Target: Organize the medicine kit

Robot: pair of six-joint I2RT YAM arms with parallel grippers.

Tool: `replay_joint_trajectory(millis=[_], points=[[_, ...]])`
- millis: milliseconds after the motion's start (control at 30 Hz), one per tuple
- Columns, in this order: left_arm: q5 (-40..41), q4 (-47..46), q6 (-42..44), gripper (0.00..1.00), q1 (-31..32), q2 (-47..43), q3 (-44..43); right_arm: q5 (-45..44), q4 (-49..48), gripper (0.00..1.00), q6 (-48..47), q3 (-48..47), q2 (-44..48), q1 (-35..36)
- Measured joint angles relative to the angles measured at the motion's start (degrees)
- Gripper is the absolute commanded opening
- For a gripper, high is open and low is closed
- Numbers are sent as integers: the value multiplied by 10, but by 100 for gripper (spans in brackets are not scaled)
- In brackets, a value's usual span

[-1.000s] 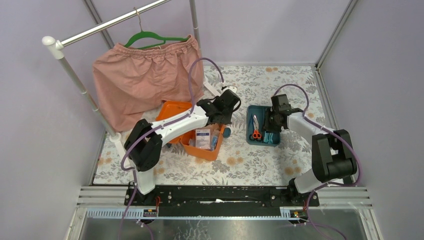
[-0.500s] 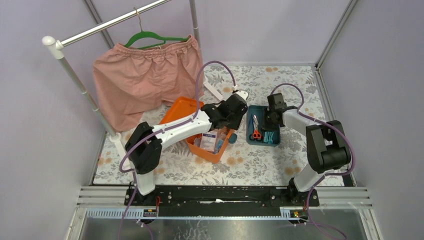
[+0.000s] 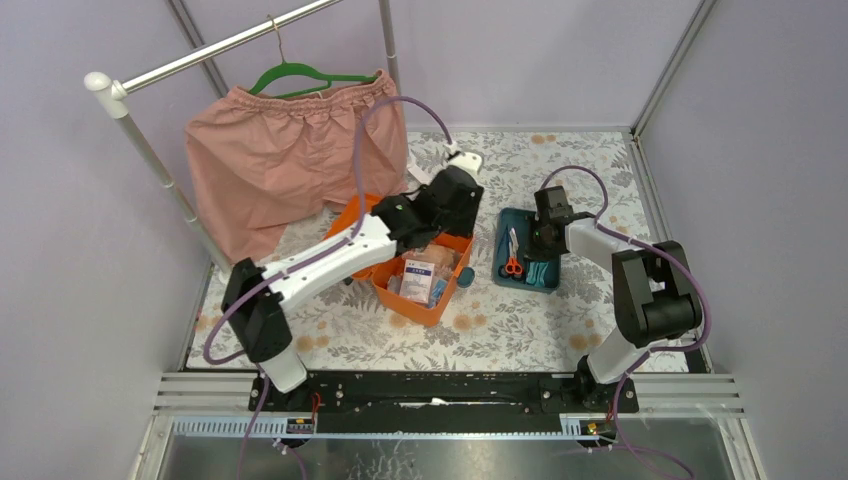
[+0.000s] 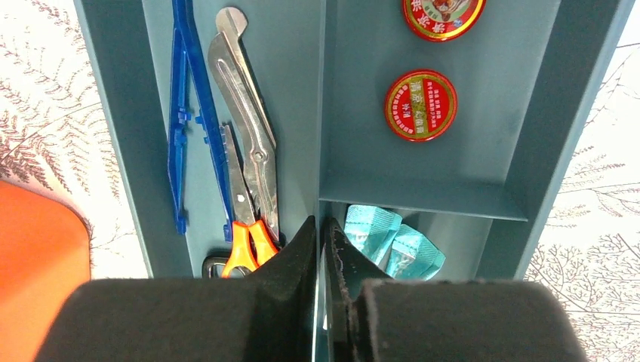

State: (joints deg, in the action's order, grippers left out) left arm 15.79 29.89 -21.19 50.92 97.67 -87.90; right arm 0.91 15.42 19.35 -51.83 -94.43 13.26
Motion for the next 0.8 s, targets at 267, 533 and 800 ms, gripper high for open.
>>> replay_joint_trajectory(millis=[267,533,800], points=[[30,5,3,58,-124,-134,30,-18,37,0,16,-4,50,0],[59,4,9,59,-219,-232,102,-18,145,0,93,-78,129,26],[62,5,15,59,-245,-255,150,-79,219,0,150,-167,130,116]])
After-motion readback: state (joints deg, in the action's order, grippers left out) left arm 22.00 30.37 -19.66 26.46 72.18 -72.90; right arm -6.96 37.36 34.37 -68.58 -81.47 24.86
